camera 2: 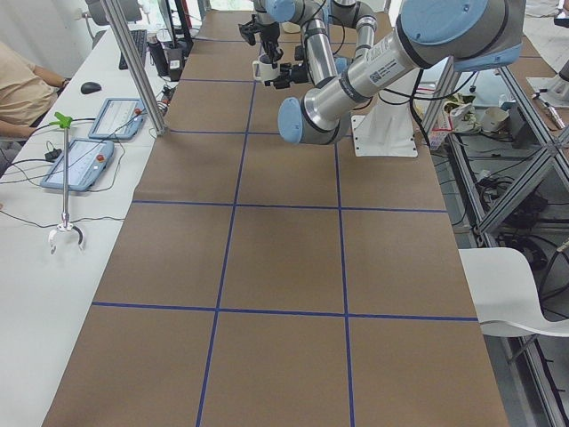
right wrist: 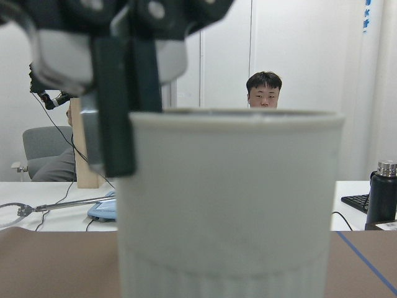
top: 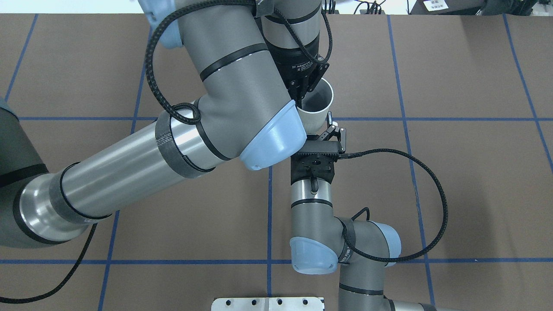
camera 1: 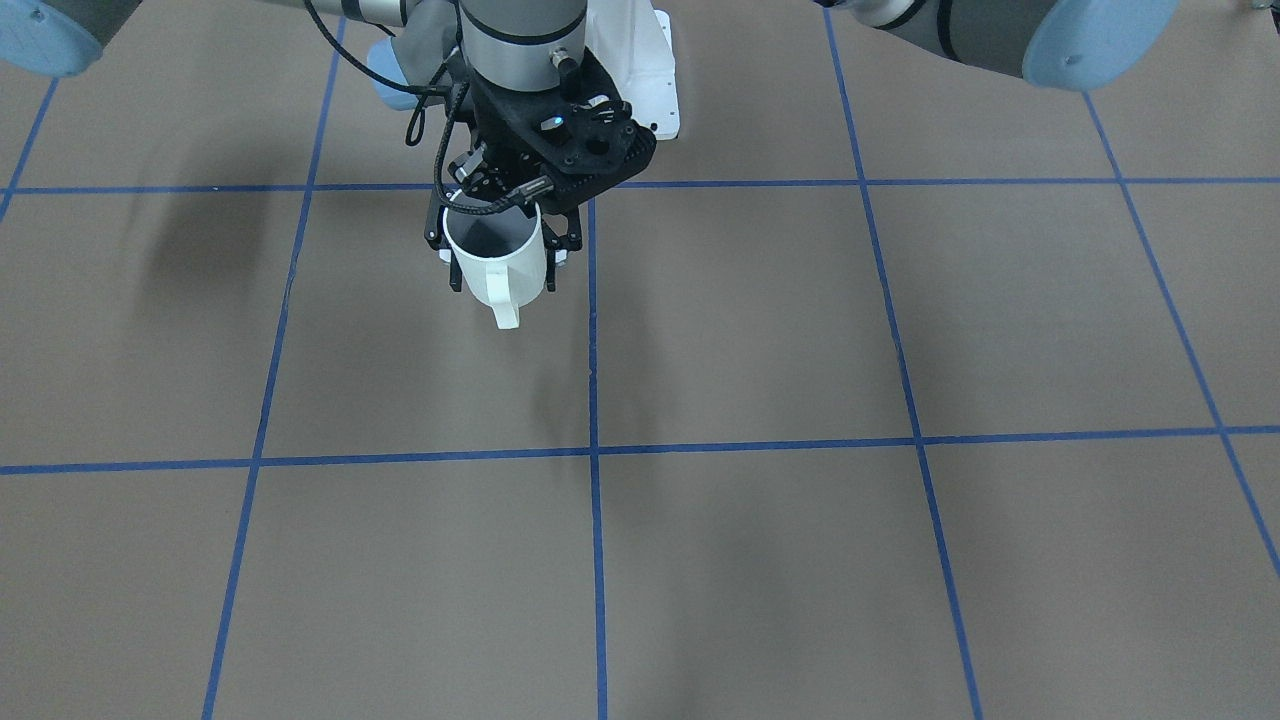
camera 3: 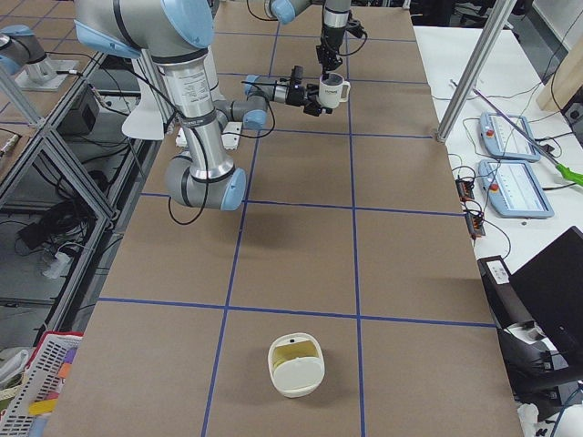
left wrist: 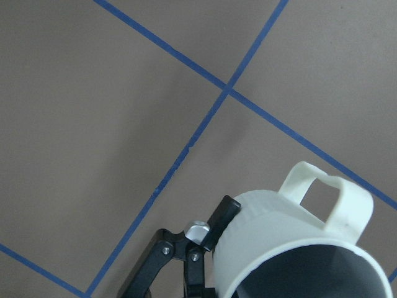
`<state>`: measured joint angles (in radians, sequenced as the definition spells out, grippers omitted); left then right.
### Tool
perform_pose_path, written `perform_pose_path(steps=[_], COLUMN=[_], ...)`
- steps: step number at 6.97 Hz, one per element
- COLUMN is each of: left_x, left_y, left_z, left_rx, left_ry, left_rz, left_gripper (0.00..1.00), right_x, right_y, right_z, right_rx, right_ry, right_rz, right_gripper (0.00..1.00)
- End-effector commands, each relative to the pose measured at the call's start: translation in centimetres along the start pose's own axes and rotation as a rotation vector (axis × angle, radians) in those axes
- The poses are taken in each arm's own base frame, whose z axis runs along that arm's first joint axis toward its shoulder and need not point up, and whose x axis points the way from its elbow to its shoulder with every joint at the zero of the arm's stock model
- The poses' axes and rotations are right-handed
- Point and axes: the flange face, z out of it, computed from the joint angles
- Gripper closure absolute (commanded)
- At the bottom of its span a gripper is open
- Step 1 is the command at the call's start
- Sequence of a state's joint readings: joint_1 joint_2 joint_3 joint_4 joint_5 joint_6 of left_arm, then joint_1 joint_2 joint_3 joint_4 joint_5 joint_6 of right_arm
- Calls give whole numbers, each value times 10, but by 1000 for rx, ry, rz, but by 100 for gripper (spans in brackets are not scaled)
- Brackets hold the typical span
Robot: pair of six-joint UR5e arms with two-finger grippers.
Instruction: Left arm hands cup to right arm to dump lemon
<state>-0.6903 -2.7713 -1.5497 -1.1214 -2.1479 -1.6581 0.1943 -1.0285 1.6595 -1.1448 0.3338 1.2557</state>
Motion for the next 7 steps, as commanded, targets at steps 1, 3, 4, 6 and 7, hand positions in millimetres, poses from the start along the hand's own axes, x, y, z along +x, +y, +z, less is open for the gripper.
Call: perform_pose_path(steps=[1,3,4,6,7], left_x=[-2,-26,-50,-136,-195], left_y=[6,13,-4,-47,-78], left_z=[-11,-47,-44,-6,4], left_rx=[-2,6,20,44,71], left_ry=[22,99,106,67,49], left_rz=[13,56,81,292,424], left_gripper=[100,100,100,100,100], right_x=[0,23,61,128,169], right_y=[31,36,33,0,-25], right_z=[-5,-9,7,64,98], right_rx=[-63,-199,-274,-466,-572], right_ry=[-15,-58,-53,-67,-74], right_rz=[-39,-16,-47,-158,-189], right_gripper=[0,0,0,0,0])
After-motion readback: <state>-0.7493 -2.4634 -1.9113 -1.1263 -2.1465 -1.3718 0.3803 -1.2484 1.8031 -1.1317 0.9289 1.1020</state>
